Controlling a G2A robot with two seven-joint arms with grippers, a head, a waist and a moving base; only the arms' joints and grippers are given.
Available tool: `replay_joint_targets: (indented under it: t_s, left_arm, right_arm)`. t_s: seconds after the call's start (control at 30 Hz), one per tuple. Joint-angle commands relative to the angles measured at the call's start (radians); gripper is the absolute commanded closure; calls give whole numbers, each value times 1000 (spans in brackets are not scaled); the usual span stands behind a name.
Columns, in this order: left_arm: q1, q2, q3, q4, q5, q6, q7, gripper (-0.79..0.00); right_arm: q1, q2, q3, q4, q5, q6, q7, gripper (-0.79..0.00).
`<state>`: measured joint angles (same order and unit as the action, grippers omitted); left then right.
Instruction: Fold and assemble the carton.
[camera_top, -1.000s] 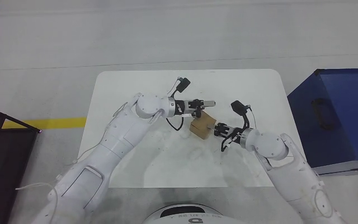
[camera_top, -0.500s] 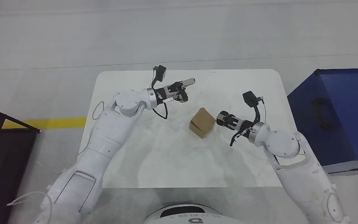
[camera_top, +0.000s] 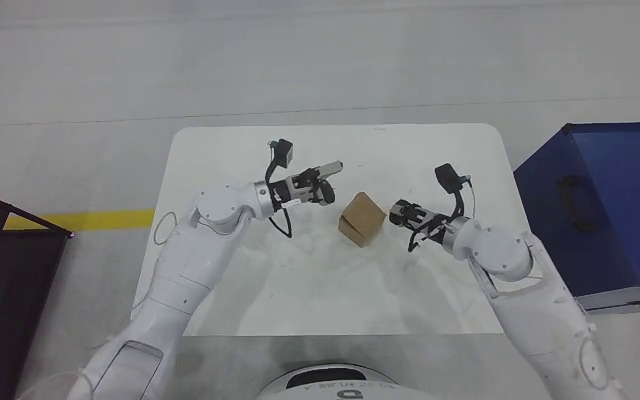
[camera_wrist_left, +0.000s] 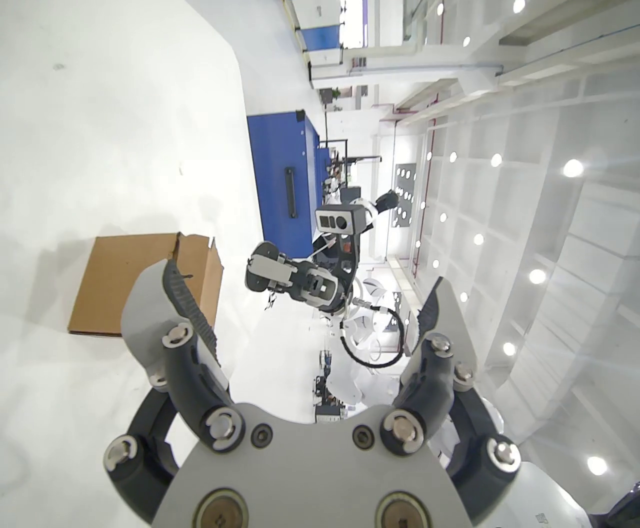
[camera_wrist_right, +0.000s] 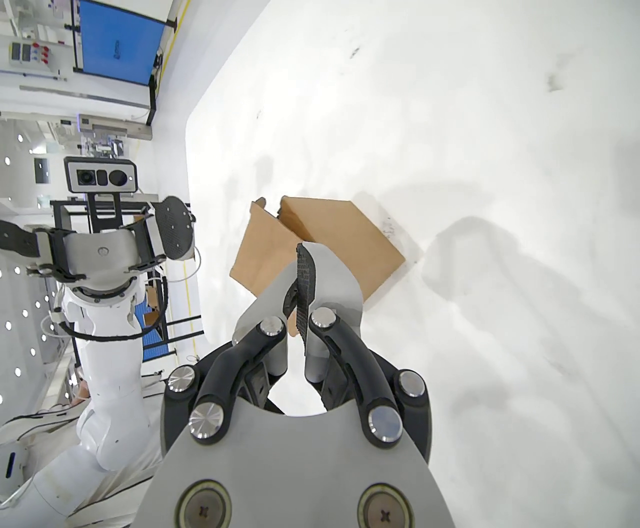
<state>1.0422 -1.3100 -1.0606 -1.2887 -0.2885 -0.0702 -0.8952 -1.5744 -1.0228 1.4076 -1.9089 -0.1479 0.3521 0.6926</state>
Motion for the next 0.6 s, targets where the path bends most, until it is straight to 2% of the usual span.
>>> replay_joint_targets:
  t_s: [0.0,0.13,0.33,0.57]
  left_arm:
    - [-37,-11,44,34,4,-8,-2,-785]
    - [-110,-33,113,107,27,-31,-8,-785]
    - [-187,-59,174,207,46,-61,7,-785]
    - [-233,-81,215,273,54,-87,16,-785]
  right_arm:
    - [-56,4,35,-31,5,8,-4,-363]
    - [-101,4,33,-13,30,-6,3,-348]
    - [-51,-6,-20,58,73,-39,-12,-332]
    - [-2,-13,-59,99,84,-37,-21,-336]
